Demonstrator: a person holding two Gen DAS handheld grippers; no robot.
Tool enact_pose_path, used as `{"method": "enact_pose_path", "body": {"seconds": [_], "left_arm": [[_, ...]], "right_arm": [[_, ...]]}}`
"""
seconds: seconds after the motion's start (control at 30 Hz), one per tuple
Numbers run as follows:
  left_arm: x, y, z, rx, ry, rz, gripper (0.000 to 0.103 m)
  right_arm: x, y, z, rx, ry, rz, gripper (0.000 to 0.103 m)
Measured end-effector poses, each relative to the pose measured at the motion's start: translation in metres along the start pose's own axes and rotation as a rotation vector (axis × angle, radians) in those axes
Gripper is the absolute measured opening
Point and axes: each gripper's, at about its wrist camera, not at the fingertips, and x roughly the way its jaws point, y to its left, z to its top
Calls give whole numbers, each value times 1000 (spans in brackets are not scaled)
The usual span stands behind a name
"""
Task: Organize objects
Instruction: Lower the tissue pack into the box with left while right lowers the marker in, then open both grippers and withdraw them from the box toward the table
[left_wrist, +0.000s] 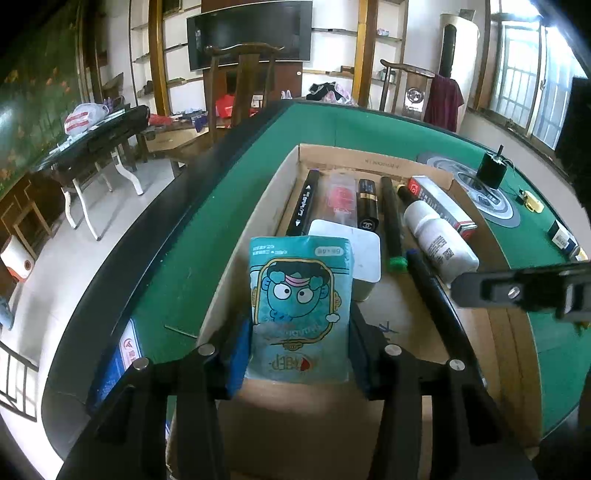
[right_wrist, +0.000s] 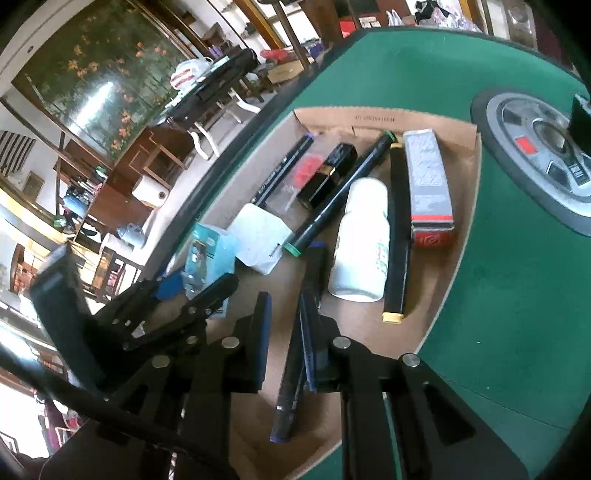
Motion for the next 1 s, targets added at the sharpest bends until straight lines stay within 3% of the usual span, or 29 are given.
{"method": "enact_pose_path", "body": {"seconds": [0.17, 0.37, 0.57, 0.7, 0.83, 1.0], "left_arm": [[-1, 2, 0, -9, -1, -2, 45], [-4, 6, 5, -52, 10, -61, 60], [-17, 23, 13, -161, -6, -139, 61], [-30, 36, 17, -237, -62, -159, 64], [-34, 42, 18, -276, -62, -180, 67], [-37, 21, 22, -238, -13, -405, 67]], "right_arm": [[3, 1, -4, -17, 7, -30, 14], [5, 4, -3, -21, 11, -37, 17], [-7, -4, -4, 24, -15, 2, 30], [-26, -17, -5, 60, -68, 9, 47], [-43, -35, -9, 108, -106, 6, 48], [-57, -52, -16, 163, -130, 49, 48]]}}
